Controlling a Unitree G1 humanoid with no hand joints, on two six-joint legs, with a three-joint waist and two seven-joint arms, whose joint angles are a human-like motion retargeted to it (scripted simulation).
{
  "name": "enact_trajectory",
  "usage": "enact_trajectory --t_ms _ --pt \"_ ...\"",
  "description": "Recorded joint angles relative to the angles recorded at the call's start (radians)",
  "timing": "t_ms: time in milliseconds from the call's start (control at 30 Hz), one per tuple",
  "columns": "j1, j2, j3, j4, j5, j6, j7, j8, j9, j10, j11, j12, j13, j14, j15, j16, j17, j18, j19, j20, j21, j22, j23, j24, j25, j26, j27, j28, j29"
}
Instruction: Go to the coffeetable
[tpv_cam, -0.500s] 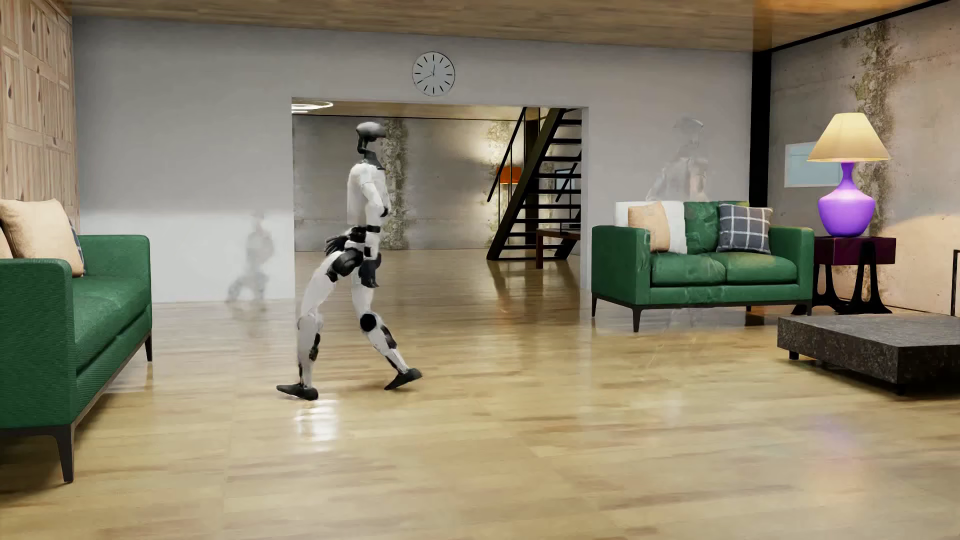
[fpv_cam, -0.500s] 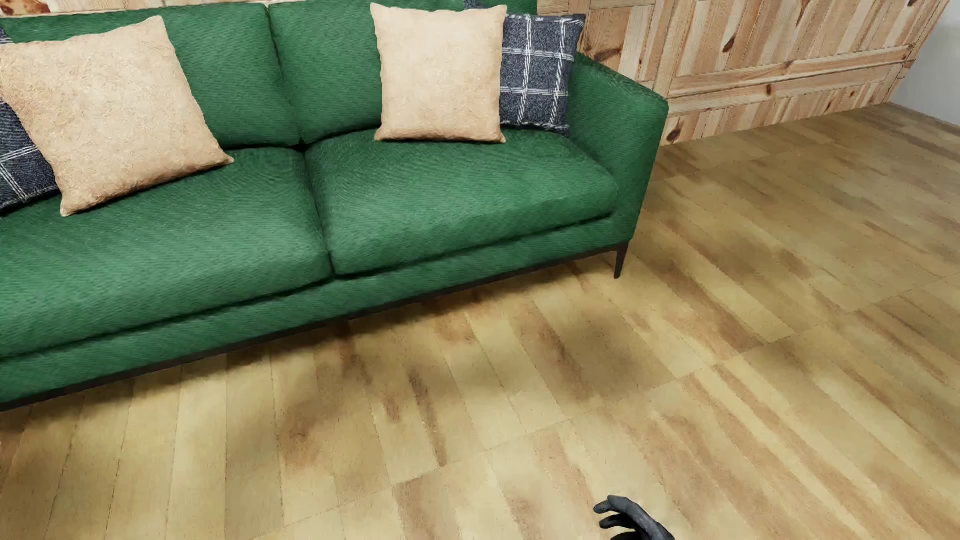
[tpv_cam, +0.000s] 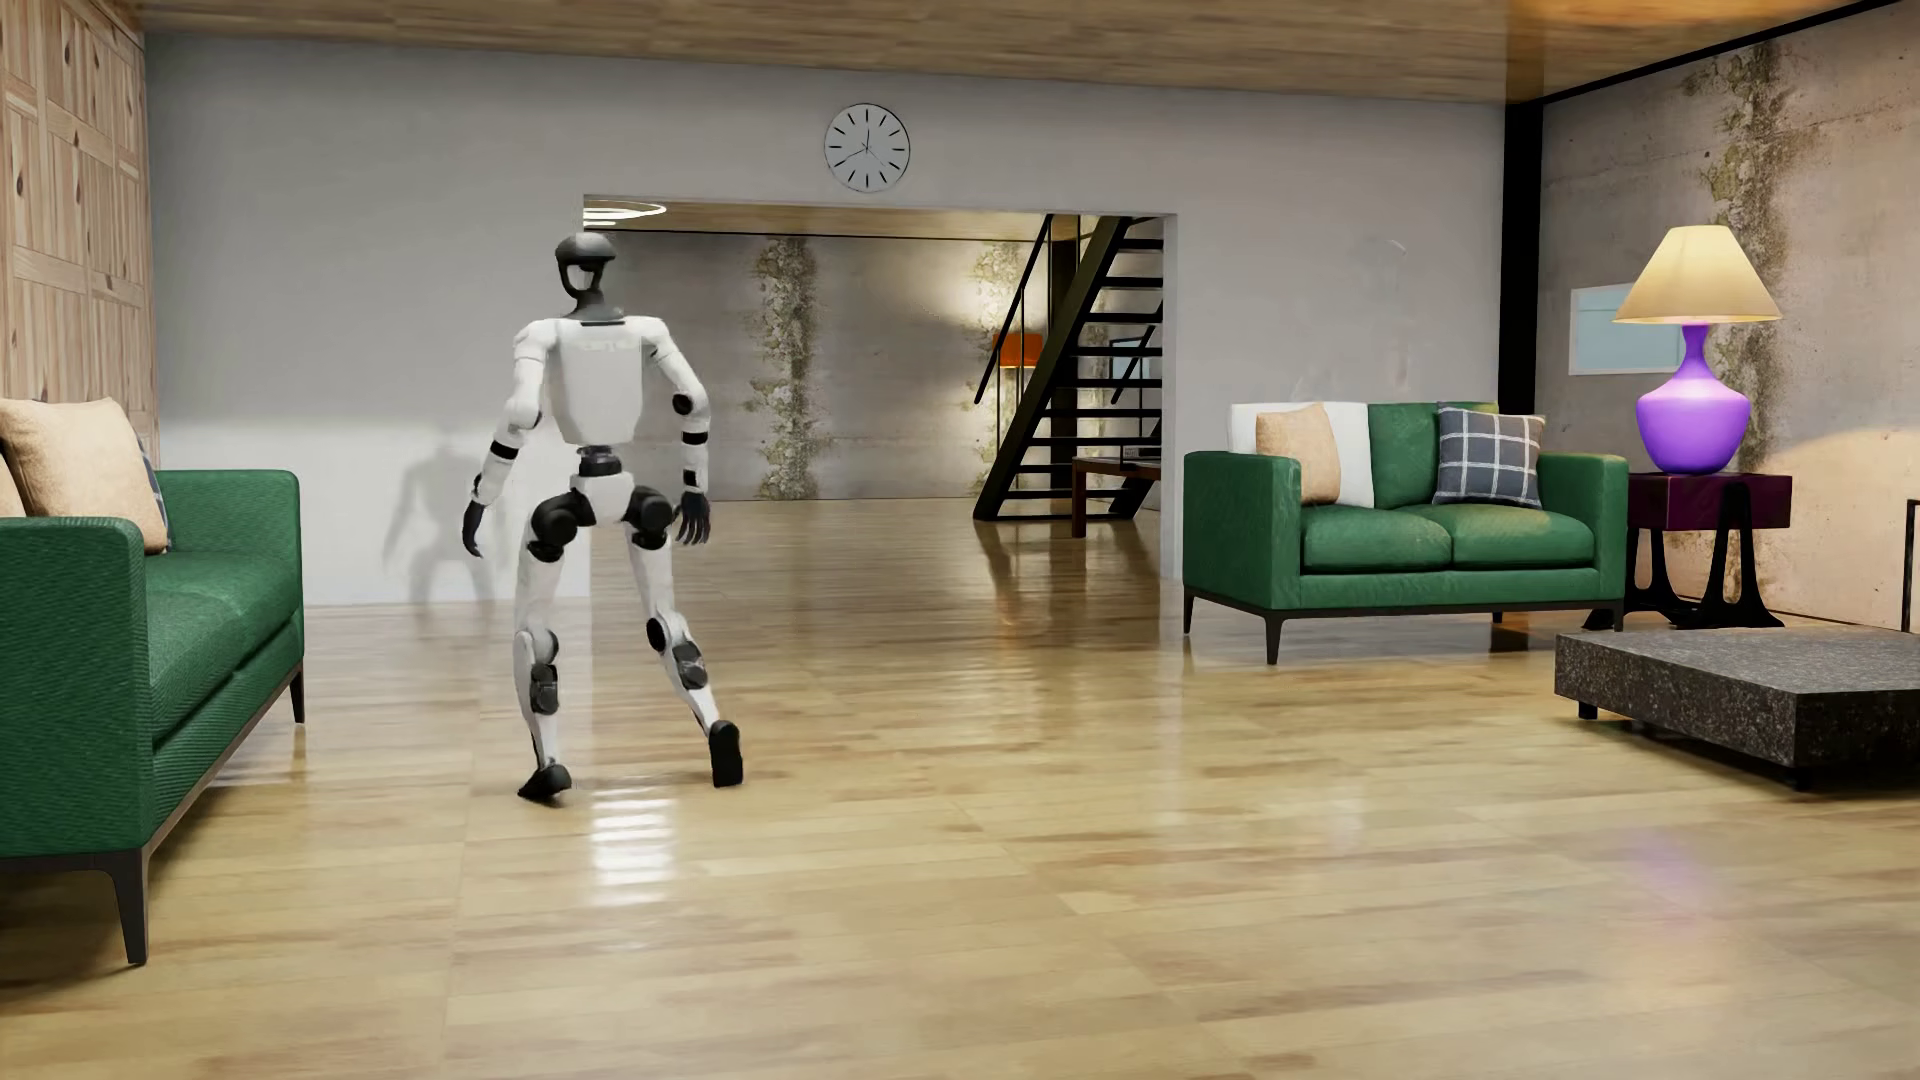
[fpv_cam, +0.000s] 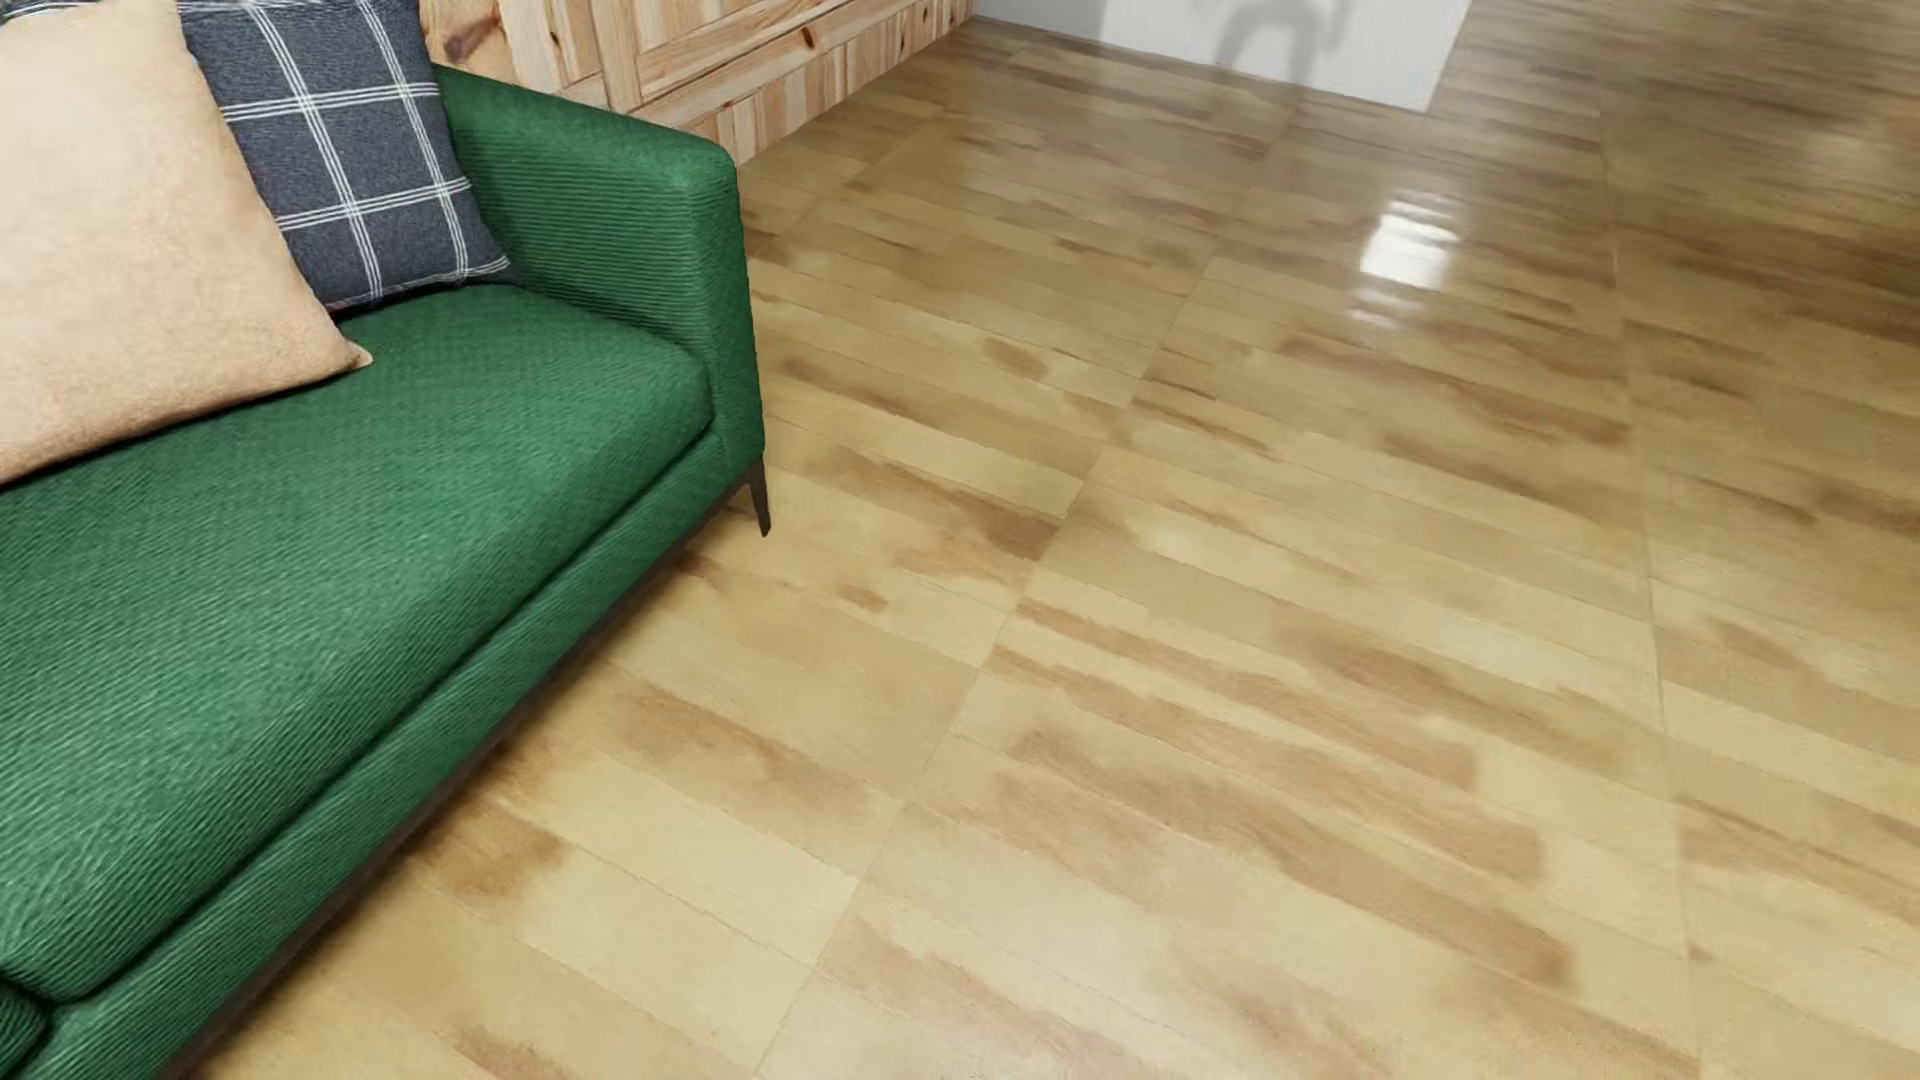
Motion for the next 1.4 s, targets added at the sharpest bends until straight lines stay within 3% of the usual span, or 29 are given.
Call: enact_trajectory --t_ms 67,233,367,533,633,733,767,833,867,900,933,1000,1067,1133,1200,1267,1400 --pt "0.022 -0.027 0.002 0.002 -0.014 -0.010 0.000 0.000 -0.007 0.009 -0.034 -0.020 -0.009 -0.028 0.004 0.014 0.001 0.000 0.000 0.063 -0.046 0.037 0.031 0.000 0.000 0.000 0.000 0.000 0.000" --pt "0.041 -0.073 -0.063 0.026 -0.002 -0.002 0.000 0.000 0.006 0.020 -0.097 -0.033 -0.049 -0.083 -0.162 0.050 -0.006 0.000 0.000 0.009 -0.107 0.078 -0.010 0.000 0.000 0.000 0.000 0.000 0.000" --pt "0.048 -0.141 -0.086 0.045 0.006 -0.006 0.000 0.000 0.017 0.010 -0.129 -0.022 -0.049 -0.058 -0.273 0.038 0.002 0.000 0.000 -0.015 -0.123 0.022 -0.057 0.000 0.000 0.000 0.000 0.000 0.000" --pt "0.065 -0.250 -0.147 0.050 0.040 0.001 0.000 0.000 0.052 -0.044 -0.132 -0.083 -0.049 -0.071 -0.288 0.025 0.024 0.000 0.000 -0.112 -0.095 -0.009 -0.026 0.000 0.000 0.000 0.000 0.000 0.000" --pt "0.051 -0.301 -0.148 0.059 0.039 -0.013 0.000 0.000 0.067 -0.033 -0.140 -0.126 -0.011 -0.079 -0.372 0.041 0.045 0.000 0.000 -0.138 -0.036 -0.112 -0.011 0.000 0.000 0.000 0.000 0.000 0.000" --pt "0.050 -0.344 -0.156 0.080 0.017 -0.003 0.000 0.000 0.070 -0.010 -0.126 -0.133 0.009 -0.100 -0.479 0.038 0.062 0.000 0.000 -0.167 0.036 -0.215 0.013 0.000 0.000 0.000 0.000 0.000 0.000" --pt "0.080 -0.365 -0.160 0.081 0.001 0.003 0.000 0.000 0.070 -0.019 -0.101 -0.121 0.016 -0.095 -0.468 0.028 0.068 0.000 0.000 -0.167 0.045 -0.237 0.019 0.000 0.000 0.000 0.000 0.000 0.000" --pt "0.169 -0.423 -0.179 0.060 -0.024 0.006 0.000 0.000 0.068 -0.079 -0.033 -0.096 0.031 -0.068 -0.305 0.014 0.087 0.000 0.000 -0.159 0.017 -0.259 0.026 0.000 0.000 0.000 0.000 0.000 0.000" --pt "0.209 -0.437 -0.211 0.056 -0.039 0.017 0.000 0.000 0.061 -0.100 0.017 -0.084 0.038 -0.052 -0.266 0.007 0.086 0.000 0.000 -0.169 0.063 -0.253 0.010 0.000 0.000 0.000 0.000 0.000 0.000" --pt "0.262 -0.451 -0.235 0.049 -0.036 0.018 0.000 0.000 0.058 -0.121 0.036 -0.063 0.046 -0.038 -0.216 0.001 0.088 0.000 0.000 -0.157 0.035 -0.247 0.019 0.000 0.000 0.000 0.000 0.000 0.000" --pt "0.287 -0.457 -0.266 0.042 -0.031 0.012 0.000 0.000 0.049 -0.124 0.049 -0.051 0.053 -0.022 -0.204 0.002 0.091 0.000 0.000 -0.170 0.022 -0.224 0.023 0.000 0.000 0.000 0.000 0.000 0.000" --pt "0.291 -0.494 -0.285 0.110 0.035 0.029 0.000 0.000 0.052 -0.018 0.131 -0.042 0.042 0.035 -0.225 -0.006 0.096 0.000 0.000 -0.169 0.036 -0.156 0.035 0.000 0.000 0.000 0.000 0.000 0.000" --pt "0.191 -0.451 -0.243 0.129 0.098 0.025 0.000 0.000 0.056 0.200 0.141 -0.024 0.002 0.053 -0.359 -0.024 0.081 0.000 0.000 -0.161 0.034 -0.052 0.033 0.000 0.000 0.000 0.000 0.000 0.000" --pt "0.071 -0.366 -0.132 0.056 0.183 0.027 0.000 0.000 0.066 0.408 0.086 0.010 -0.058 0.020 -0.482 -0.037 0.062 0.000 0.000 -0.173 -0.028 0.033 0.017 0.000 0.000 0.000 0.000 0.000 0.000" --pt "-0.107 -0.212 -0.047 -0.032 0.269 0.031 0.000 0.000 0.068 0.470 -0.068 0.058 -0.138 -0.014 -0.640 -0.041 0.042 0.000 0.000 -0.224 -0.082 0.085 -0.037 0.000 0.000 0.000 0.000 0.000 0.000" --pt "-0.268 0.018 0.035 -0.113 0.316 0.028 0.000 0.000 0.075 0.356 -0.260 0.104 -0.186 -0.013 -0.797 -0.035 0.013 0.000 0.000 -0.282 -0.115 0.107 -0.140 0.000 0.000 0.000 0.000 0.000 0.000" --pt "-0.537 0.341 0.219 -0.103 0.272 -0.001 0.000 0.000 0.067 -0.006 -0.394 0.130 -0.300 0.091 -1.011 -0.011 -0.033 0.000 0.000 -0.332 -0.131 0.197 -0.316 0.000 0.000 0.000 0.000 0.000 0.000"
